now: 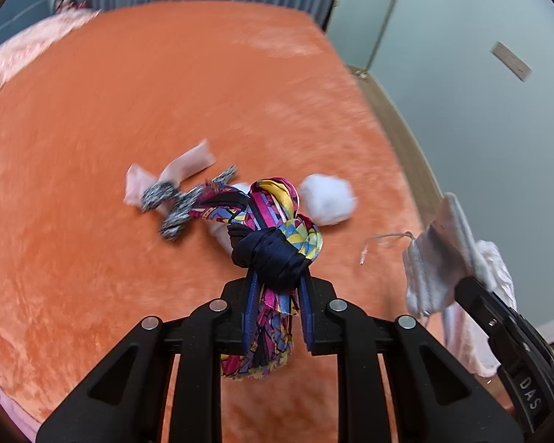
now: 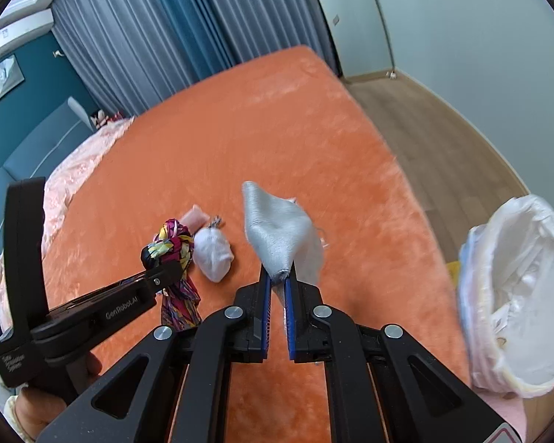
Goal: Collect trash
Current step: 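Grasp the colourful scarf with the left tool while the right tool lifts the grey pouch, then drop the grey pouch and colourful scarf into the wastebasket, opening both tools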
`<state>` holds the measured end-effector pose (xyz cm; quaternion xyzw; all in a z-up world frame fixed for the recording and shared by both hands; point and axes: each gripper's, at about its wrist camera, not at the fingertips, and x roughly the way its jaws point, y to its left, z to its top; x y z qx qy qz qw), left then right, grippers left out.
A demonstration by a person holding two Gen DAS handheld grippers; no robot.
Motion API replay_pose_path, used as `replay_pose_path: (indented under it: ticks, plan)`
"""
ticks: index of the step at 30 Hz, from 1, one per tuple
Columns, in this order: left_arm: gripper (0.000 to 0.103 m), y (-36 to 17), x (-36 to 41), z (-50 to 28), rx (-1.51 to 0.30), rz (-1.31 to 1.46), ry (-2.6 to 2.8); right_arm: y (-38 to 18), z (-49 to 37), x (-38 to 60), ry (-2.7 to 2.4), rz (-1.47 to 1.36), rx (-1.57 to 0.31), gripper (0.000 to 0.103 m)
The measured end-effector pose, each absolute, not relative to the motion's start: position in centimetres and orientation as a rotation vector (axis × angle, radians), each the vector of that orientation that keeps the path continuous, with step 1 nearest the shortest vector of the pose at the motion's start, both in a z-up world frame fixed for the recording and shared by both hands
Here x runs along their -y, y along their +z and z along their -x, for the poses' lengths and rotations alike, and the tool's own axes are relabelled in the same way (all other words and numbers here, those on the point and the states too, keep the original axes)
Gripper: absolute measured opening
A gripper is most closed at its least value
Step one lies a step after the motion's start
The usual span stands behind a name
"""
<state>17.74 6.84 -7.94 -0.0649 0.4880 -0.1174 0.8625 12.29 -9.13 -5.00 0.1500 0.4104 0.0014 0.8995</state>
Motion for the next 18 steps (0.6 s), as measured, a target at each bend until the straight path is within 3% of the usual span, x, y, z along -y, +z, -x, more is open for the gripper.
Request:
replay_pose_path:
  ticks: [18]
  plan:
    - [0.018, -0.4, 9.0, -9.9, -0.88, -0.068, -0.532, 1.8, -2.9, 20.9, -0.194, -0.406, -0.645, 0.007]
